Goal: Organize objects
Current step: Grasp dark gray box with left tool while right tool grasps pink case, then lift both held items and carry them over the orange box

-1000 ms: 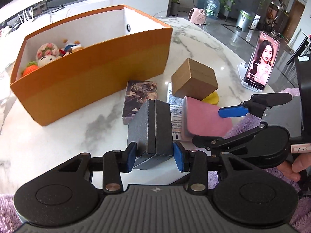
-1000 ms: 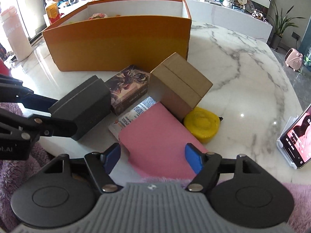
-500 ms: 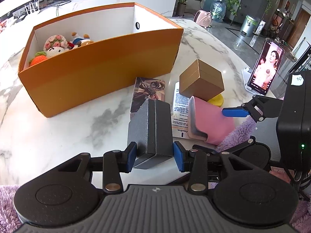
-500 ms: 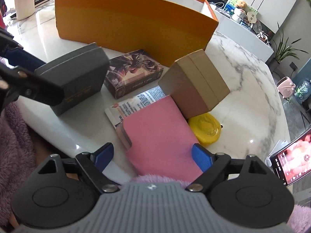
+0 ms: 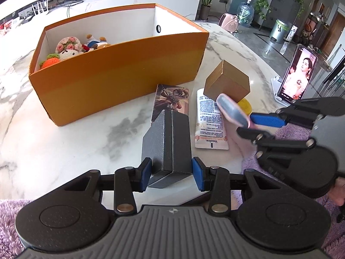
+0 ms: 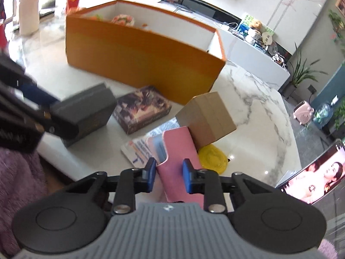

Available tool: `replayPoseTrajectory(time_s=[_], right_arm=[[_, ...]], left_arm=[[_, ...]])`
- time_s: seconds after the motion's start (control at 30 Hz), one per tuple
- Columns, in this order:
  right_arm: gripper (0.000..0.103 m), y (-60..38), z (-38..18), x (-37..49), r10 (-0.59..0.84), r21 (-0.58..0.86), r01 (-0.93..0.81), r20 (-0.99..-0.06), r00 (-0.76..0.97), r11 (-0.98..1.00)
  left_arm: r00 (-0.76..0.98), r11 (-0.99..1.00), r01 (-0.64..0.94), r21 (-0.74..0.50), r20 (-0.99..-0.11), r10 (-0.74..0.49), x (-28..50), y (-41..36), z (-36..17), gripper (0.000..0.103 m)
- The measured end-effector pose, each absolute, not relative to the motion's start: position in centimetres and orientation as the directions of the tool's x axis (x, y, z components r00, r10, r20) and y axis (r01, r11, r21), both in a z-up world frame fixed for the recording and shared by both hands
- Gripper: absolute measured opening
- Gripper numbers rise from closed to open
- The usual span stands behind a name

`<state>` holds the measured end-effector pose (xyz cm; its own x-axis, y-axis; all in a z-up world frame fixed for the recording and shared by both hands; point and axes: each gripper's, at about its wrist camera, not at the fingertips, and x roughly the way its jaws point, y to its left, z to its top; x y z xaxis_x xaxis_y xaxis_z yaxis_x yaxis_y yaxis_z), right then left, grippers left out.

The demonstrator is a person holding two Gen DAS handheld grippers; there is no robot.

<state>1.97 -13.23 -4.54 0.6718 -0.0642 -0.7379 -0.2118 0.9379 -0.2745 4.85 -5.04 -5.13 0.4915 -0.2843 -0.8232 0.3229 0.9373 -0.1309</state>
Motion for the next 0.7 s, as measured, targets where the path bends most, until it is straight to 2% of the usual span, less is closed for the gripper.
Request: replayPoseTrajectory(time_s=[0.13,0.27,0.33,0.43,0.7], right_arm=[[0.018,-14.6,-1.6,2.2,0.022,-0.123,-0.162,-0.728,0.686,0.979],[0.016,-16.8,0.4,2.8,0.232,0.193,-0.131,-0.739,0.632,0.972],[0.016,-17.1,0.2,3.3,0.295,0.282,-0.120,-0.743,0.601,0.952],[0.016,-16.7,-1.1,4.0,0.322,0.327,-0.094,-0.766,0.556,0.940],[0.018,-16.5,-3.1,4.9,0.295,0.306,-0.071,-0.792,0.534,0.949]], left_arm=[[0.490,0.940,0.313,-0.136,-0.825,-0.283,4.7,-4.6,-5.1,0.047],[0.473,0.941,0.295,-0.168,-0.830,-0.296,4.6,-3.9,-5.0,0.047],[0.467,0.940,0.289,-0.180,-0.831,-0.302,4.6,-3.7,-5.1,0.047],[0.464,0.940,0.287,-0.184,-0.832,-0.305,4.6,-3.7,-5.1,0.047],[0.442,0.936,0.298,-0.188,-0.842,-0.310,5.5,-3.8,-5.1,0.047]])
